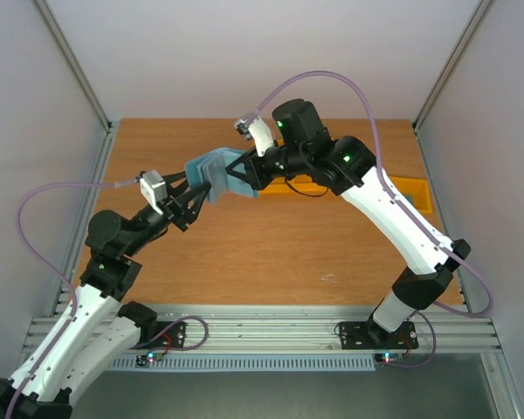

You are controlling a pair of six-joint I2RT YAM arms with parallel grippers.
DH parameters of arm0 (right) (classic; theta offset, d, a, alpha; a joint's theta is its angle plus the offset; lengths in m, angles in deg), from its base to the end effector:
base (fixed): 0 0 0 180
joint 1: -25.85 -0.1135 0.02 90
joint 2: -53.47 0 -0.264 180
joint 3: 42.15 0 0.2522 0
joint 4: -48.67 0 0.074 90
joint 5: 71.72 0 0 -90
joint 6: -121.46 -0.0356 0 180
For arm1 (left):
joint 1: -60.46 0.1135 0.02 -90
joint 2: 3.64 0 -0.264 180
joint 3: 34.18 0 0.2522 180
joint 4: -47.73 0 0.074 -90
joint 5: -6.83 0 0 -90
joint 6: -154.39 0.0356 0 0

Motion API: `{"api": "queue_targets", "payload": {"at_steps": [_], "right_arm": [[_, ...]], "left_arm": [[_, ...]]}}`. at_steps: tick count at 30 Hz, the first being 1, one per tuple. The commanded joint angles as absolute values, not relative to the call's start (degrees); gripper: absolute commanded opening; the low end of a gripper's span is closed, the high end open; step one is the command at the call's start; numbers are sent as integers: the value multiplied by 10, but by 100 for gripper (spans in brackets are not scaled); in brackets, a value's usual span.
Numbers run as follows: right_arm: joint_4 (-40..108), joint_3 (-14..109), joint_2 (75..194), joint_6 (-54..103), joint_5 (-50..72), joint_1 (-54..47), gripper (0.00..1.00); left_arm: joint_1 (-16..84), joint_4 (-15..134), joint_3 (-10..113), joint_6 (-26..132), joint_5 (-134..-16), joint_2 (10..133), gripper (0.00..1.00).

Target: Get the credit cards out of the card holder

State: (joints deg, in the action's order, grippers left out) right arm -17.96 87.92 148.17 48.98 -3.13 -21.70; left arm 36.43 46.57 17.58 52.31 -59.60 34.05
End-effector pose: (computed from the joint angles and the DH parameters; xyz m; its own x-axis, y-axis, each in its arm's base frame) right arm 0.2191 0.2588 0.4670 -0.0638 -0.4850 -0.8722 -0.9614 0.2644 -0.0767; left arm 0.1391 -0.0776 0.3642 0.0828 -0.2469 -0.9655 0.7598 0.6426 -0.0992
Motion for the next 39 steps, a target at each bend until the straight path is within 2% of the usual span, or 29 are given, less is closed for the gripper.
{"api": "queue_targets", "payload": {"at_steps": [1, 4, 7, 14, 20, 33, 39], "right_arm": [[-188, 869, 1434, 514, -165, -212, 1], [-194, 866, 1430, 516, -170, -206, 1], [-195, 859, 1423, 515, -175, -198, 1], [-188, 845, 1413, 513, -190, -190, 1], [-171, 830, 1407, 498, -203, -173, 1], [-171, 828, 1408, 496, -199, -170, 1], [-172, 829, 1413, 497, -201, -168, 1]], "left_arm": [[380, 455, 169, 510, -604, 340, 61], [385, 456, 172, 510, -593, 336, 86], [388, 457, 170, 514, -589, 330, 95], [395, 456, 166, 523, -605, 319, 99], [397, 458, 171, 534, -542, 303, 99], [397, 440, 184, 523, -482, 294, 99], [412, 434, 190, 492, -572, 293, 99]]}}
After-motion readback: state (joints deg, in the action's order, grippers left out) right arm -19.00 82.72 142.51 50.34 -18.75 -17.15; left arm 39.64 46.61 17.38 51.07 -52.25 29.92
